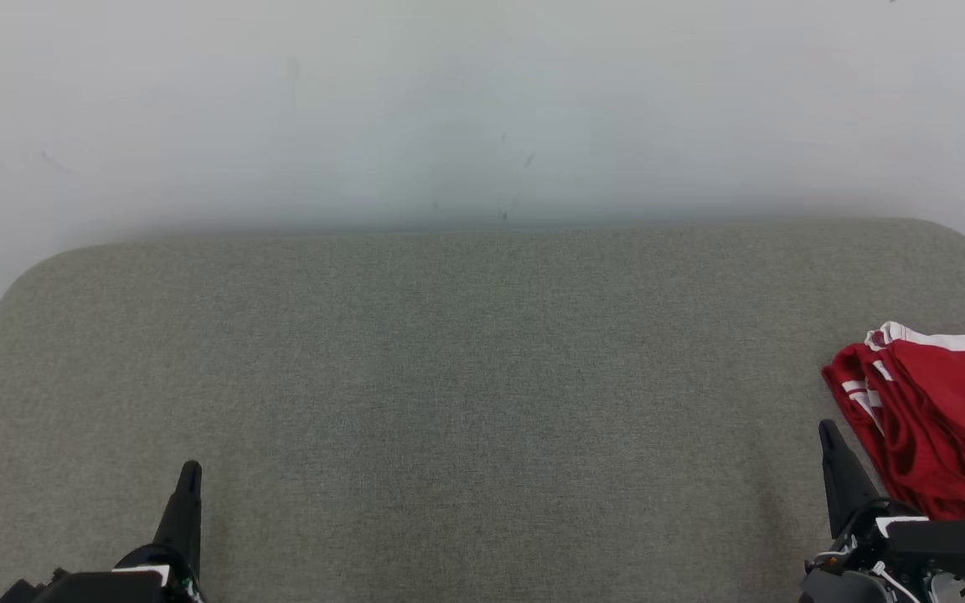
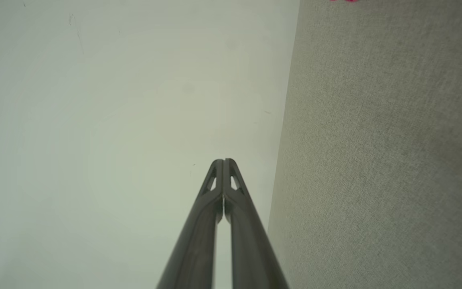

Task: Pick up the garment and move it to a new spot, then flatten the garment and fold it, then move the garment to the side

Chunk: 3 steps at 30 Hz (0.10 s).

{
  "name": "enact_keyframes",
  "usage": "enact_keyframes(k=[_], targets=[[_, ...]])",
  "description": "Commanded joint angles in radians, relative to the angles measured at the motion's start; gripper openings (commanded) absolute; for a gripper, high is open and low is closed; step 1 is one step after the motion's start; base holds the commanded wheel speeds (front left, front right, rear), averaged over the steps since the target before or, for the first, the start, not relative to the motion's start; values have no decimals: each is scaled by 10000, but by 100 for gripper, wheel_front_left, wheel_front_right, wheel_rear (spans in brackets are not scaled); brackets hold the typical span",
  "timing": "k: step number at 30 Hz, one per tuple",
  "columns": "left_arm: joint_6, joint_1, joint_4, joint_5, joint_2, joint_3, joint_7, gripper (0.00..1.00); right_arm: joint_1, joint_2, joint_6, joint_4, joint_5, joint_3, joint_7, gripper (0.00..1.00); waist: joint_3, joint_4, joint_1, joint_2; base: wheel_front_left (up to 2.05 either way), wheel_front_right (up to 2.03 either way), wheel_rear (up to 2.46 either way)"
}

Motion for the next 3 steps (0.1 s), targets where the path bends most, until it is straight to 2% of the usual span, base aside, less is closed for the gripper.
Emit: enact_keyframes(k=[1,3], targets=[[14,-108,-38,-53,-19,26,20,0,-83,-5,9,-16,14,-15,23,0,363,37,1,-3,0,0,0],[14,-108,-37,-54,-19,27,19,0,-83,-5,11,-16,14,-15,23,0,363,37,1,-3,0,0,0]])
